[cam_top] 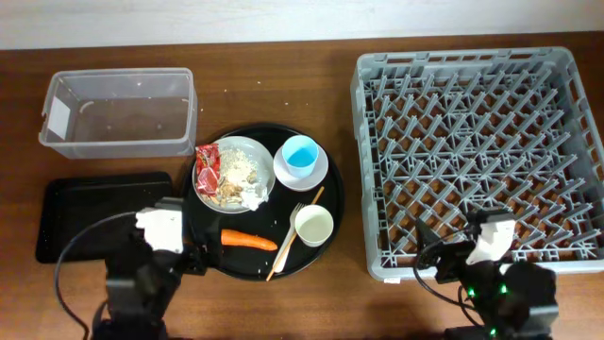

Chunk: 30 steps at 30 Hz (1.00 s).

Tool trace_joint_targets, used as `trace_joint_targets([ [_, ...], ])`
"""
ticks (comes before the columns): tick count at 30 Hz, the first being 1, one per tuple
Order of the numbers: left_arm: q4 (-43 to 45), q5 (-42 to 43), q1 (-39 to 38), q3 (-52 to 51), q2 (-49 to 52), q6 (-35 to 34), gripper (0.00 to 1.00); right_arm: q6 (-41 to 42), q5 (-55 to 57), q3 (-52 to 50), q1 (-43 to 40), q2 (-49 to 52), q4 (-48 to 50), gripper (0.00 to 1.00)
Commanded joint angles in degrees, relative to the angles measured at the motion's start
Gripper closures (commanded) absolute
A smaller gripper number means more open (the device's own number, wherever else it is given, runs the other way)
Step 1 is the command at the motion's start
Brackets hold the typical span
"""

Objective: Sort waste into correct bins and load items into the dishwasher rack
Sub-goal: 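Grasp the red wrapper with the left gripper and drop it in the clear bin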

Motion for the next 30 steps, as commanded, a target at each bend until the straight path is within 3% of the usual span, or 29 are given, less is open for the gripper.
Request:
trace_joint_targets([
  [1,-7.02,0.61,-0.11,12.81,14.36,-0.52,0.01,0.39,-0.31,9.07,0.2,11.52,-5.75,0.01],
  [6,-19.45,0.66,-0.11,29.94,37.03,0.11,0.01,-2.21,-0.31,25.35,0.2,35.54,-24.02,0.01],
  [8,-16.09,0.61,0.55,29.94,43.15,-1.09,0.01,-1.97,6.01,25.46,0.2,40.02,-26.62,0.01],
  [11,-8.57,0.68,4.76,29.94,55.23,-13.2,0.03,-1.97,7.78,25.46,0.2,41.03,-27.02,0.01],
  [15,-3.76,0.83,4.76,29.94,68.81,-15.58,0.3,-1.97,7.78,25.46,0.2,41.03,-27.02,0.01],
  [18,-1.18,0.83,4.76,29.94,71.38,-15.56,0.36,-1.97,7.78,25.42,0.2,41.03,-27.02,0.01],
  [20,-0.79,0.85,4.76,29.94,71.38,-15.61,0.62,-1.97,7.78,25.42,0.2,41.03,-26.99,0.01],
  [22,-1.03,0.87,4.74,29.94,71.43,-15.8,0.81,-1.97,7.78,25.42,0.2,41.03,-27.02,0.01],
  [25,-1.14,0.87,4.76,30.08,71.28,-15.8,0.99,-1.97,7.78,25.42,0.2,41.03,-27.02,0.01],
  [30,-7.37,1.31,4.7,36.79,62.51,-15.3,0.99,-1.97,7.76,25.42,0.2,41.03,-26.99,0.01],
])
